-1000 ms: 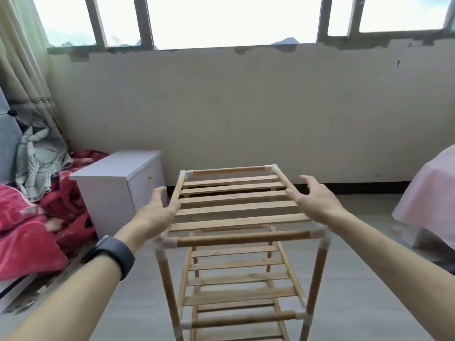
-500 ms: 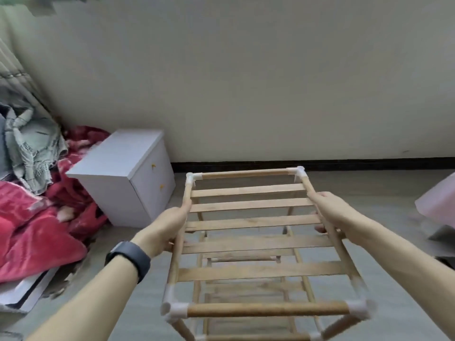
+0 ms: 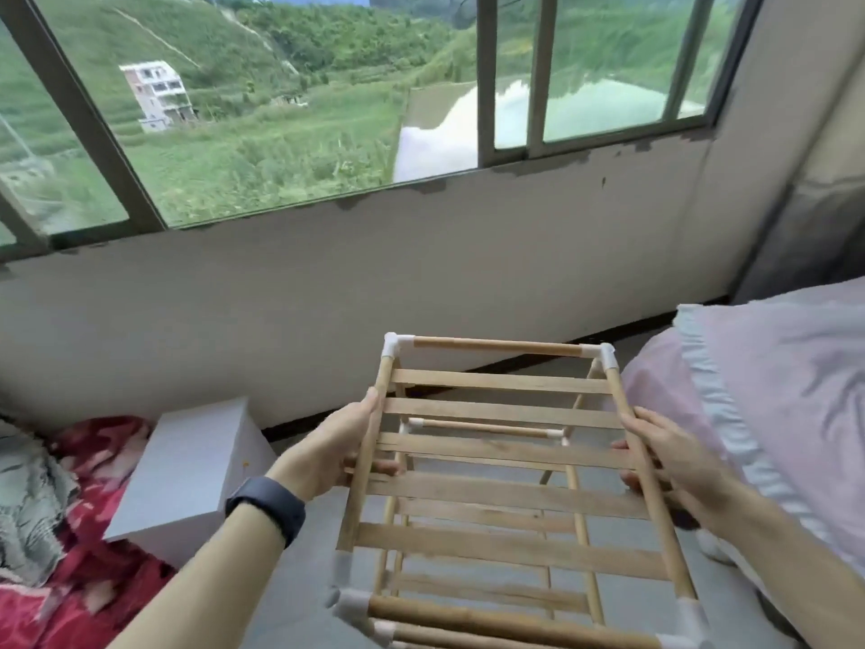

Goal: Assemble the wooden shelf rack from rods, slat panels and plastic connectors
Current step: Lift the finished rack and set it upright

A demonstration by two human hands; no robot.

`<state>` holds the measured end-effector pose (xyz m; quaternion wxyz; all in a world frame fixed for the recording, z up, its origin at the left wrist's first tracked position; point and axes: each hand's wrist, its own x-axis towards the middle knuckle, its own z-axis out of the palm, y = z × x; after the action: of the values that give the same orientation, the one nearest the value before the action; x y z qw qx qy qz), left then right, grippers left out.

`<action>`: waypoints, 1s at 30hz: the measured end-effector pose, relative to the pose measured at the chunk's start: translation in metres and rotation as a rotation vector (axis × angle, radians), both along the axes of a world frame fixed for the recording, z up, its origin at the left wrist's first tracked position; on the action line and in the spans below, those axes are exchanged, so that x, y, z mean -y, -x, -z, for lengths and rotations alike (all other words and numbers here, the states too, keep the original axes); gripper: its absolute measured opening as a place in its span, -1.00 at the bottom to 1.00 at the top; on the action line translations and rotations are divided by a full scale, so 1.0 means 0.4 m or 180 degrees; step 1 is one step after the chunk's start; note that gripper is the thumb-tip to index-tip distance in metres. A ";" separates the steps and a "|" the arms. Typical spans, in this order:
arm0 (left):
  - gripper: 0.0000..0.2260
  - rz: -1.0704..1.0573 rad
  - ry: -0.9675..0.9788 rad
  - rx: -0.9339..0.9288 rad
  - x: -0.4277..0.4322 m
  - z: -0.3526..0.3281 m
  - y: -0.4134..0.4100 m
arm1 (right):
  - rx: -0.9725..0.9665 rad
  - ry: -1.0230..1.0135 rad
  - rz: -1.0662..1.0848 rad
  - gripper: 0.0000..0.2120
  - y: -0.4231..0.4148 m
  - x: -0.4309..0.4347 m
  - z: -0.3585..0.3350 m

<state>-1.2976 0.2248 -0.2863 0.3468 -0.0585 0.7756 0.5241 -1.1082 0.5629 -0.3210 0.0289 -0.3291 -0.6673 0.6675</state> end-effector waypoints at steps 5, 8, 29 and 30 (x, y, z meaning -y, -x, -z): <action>-0.45 0.1020 -0.0206 -0.0298 -0.326 -0.218 -0.066 | -0.0280 0.0090 0.1041 -0.80 -0.326 -0.112 -0.185; -0.45 0.1616 -0.0208 -0.0604 -0.567 -0.299 -0.171 | -0.0442 0.0060 0.1684 -0.82 -0.525 -0.190 -0.267; -0.19 0.3950 -0.1673 -0.0898 -1.678 -0.491 -1.576 | -0.0781 -0.1262 0.5285 -0.84 -1.851 -0.481 -0.520; -0.29 0.4016 -0.1711 -0.0846 -1.709 -0.492 -1.642 | -0.0720 -0.1338 0.5465 -0.81 -1.898 -0.481 -0.521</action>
<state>-0.6408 0.9083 -0.0896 0.4895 0.5556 0.5407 0.3992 -0.3490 0.7555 -0.1126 0.6445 -0.6357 -0.2925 0.3081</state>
